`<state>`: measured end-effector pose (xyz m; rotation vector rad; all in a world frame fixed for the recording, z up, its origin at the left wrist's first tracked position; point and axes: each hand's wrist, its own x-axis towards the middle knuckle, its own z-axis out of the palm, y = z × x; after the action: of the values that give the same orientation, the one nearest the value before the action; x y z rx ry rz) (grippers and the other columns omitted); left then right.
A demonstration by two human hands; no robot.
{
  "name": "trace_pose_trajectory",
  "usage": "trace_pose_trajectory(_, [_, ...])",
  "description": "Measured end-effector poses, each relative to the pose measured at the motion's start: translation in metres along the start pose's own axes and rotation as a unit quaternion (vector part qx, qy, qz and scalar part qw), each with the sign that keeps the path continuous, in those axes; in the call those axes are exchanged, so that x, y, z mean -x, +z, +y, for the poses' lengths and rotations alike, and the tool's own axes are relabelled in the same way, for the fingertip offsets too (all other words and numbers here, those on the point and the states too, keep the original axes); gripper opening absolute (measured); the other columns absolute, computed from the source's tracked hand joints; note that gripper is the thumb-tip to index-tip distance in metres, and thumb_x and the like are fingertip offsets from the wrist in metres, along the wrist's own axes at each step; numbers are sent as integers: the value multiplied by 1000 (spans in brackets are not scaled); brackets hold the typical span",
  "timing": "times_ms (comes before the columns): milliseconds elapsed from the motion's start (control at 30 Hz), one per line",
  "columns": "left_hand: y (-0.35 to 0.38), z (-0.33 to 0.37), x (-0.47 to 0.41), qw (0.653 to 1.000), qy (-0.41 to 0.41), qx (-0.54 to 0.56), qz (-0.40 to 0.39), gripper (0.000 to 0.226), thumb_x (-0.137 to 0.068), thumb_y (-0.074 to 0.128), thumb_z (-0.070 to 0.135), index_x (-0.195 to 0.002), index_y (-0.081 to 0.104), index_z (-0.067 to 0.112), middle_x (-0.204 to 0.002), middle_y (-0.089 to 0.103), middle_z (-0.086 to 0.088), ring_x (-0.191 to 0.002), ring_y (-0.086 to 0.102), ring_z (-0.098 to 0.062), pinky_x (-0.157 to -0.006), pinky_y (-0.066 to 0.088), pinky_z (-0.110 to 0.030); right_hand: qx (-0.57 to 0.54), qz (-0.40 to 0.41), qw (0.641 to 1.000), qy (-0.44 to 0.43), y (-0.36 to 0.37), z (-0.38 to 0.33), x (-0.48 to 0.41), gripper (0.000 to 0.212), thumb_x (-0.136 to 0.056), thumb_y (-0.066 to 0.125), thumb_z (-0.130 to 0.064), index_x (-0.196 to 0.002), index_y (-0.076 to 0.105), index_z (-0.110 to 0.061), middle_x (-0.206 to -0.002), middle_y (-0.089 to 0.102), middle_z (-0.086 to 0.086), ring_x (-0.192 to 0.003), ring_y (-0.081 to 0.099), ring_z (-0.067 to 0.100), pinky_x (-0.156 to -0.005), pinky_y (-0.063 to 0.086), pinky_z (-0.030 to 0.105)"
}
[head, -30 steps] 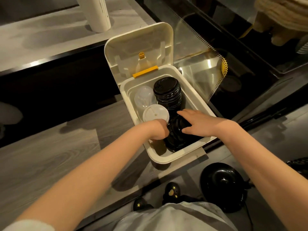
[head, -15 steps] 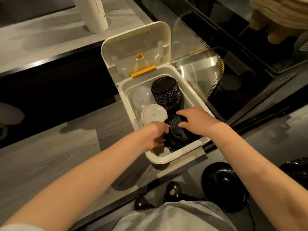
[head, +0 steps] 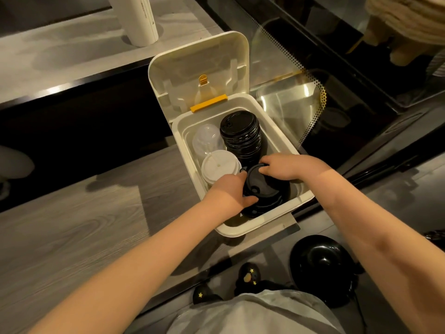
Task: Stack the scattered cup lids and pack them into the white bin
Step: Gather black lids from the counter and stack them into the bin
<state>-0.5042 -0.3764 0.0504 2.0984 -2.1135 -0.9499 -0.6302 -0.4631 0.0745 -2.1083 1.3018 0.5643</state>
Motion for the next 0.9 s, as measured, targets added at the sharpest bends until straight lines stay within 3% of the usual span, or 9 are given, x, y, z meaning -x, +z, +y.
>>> trace_pose_trajectory(100, [-3, 1, 0, 999, 3, -35, -9, 51, -88, 59, 39, -130, 47, 11, -113, 63, -12, -104, 58, -27, -88, 48, -38, 18, -23, 1000, 4, -3, -1, -2, 40, -101, 38, -26, -134, 46, -5, -133, 51, 14, -119, 50, 29, -97, 40, 36])
trace_pose_trajectory(200, [-7, 1, 2, 1000, 8, -2, 0, 48, -88, 61, 36, -129, 49, 13, -115, 63, -10, -106, 57, -25, -88, 47, -34, 12, -10, 1000, 2, -3, 0, 0, 38, -101, 38, -23, -132, 49, -4, -132, 53, 15, -118, 51, 29, -95, 39, 34])
trace_pose_trajectory(400, [-13, -1, 12, 998, 26, 49, 11, 50, -86, 64, 33, -131, 48, 19, -107, 64, -5, -99, 59, -21, -84, 50, -33, -58, 157, 984, -66, 7, 13, 21, 43, -90, 61, -21, -132, 53, -20, -133, 54, 3, -120, 51, 22, -99, 41, 30])
trace_pose_trajectory(567, [-16, -3, 16, 999, 36, 22, 1, 59, -89, 60, 34, -142, 38, 19, -111, 63, -8, -101, 58, -21, -87, 49, -34, -18, 126, 991, -43, 18, 16, 34, 49, -91, 60, -28, -138, 47, -26, -138, 53, -1, -126, 48, 20, -104, 41, 35])
trace_pose_trajectory(900, [-18, -11, 15, 999, 53, 6, 11, 44, -90, 58, 27, -131, 50, 11, -111, 64, -11, -100, 59, -24, -86, 50, -35, -25, 134, 989, -54, 16, 15, 31, 54, -93, 56, -31, -143, 38, -23, -143, 47, 1, -130, 44, 20, -104, 37, 31])
